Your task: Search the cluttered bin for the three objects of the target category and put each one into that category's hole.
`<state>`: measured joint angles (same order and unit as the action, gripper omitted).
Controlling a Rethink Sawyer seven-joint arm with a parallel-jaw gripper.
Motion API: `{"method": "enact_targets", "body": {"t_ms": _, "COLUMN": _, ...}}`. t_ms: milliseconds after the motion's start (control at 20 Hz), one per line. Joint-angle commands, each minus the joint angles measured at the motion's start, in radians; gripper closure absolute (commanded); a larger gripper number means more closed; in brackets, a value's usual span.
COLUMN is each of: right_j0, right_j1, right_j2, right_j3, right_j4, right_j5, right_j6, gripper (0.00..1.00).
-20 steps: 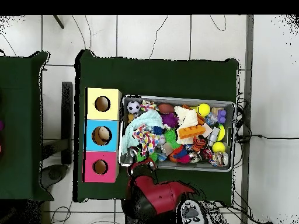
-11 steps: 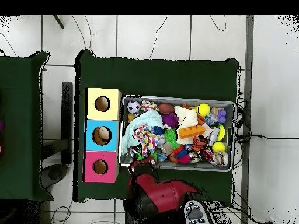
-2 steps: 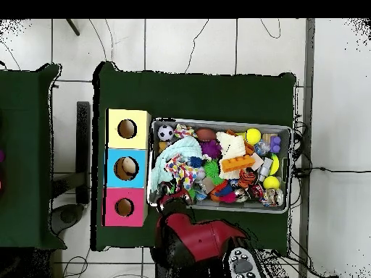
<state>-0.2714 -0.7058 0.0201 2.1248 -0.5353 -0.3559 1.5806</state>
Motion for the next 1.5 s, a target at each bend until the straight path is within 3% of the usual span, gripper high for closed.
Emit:
{"method": "enact_targets", "body": {"t_ms": 50, "right_j0": -0.013, "right_j1": 0.019, "right_j2": 0.094, "right_j3": -0.116, "right_j4": 0.016, "right_j5": 0.028, "right_j6": 0.154, "gripper": 0.00}}
{"method": "enact_targets", "body": {"t_ms": 600, "right_j0": 0.140, "right_j1": 0.073, "right_j2": -0.111, "right_j3": -0.204, "right_j4": 0.068, "right_j5": 0.068, "right_j6": 0.068, "gripper": 0.00}}
{"method": "enact_targets", "body": {"t_ms": 1200, "right_j0": 0.320, "right_j1": 0.104, "right_j2": -0.359, "right_j3": -0.244, "right_j4": 0.177, "right_j5": -0.015, "right_j6": 0.069, "gripper": 0.00}}
{"method": "enact_targets", "body": {"t_ms": 1500, "right_j0": 0.347, "right_j1": 0.115, "right_j2": -0.390, "right_j3": -0.242, "right_j4": 0.192, "right_j5": -0.048, "right_j6": 0.093, "gripper": 0.00}}
